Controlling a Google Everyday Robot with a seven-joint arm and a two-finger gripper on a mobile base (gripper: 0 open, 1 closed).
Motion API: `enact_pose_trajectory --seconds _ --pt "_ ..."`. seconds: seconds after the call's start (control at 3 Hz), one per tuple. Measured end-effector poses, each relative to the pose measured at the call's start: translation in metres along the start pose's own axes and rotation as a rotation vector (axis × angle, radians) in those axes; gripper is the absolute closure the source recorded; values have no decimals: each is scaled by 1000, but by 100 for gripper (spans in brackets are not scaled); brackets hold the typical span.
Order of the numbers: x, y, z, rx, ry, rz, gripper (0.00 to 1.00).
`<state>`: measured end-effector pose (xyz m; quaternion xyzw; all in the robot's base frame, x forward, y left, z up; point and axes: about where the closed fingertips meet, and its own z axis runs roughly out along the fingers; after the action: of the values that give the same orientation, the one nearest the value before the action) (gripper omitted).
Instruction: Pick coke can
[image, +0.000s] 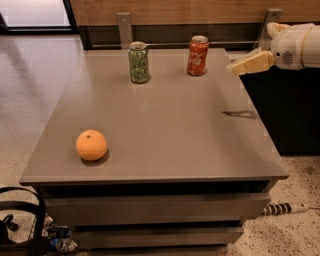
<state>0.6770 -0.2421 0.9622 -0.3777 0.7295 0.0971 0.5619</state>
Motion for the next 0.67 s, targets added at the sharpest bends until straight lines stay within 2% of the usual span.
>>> enact_pose_trajectory --seconds 0.33,0.67 --pt "-11 5 -7 -41 10 -44 0" --pt "-17 -3 28 -65 -67 -23 0"
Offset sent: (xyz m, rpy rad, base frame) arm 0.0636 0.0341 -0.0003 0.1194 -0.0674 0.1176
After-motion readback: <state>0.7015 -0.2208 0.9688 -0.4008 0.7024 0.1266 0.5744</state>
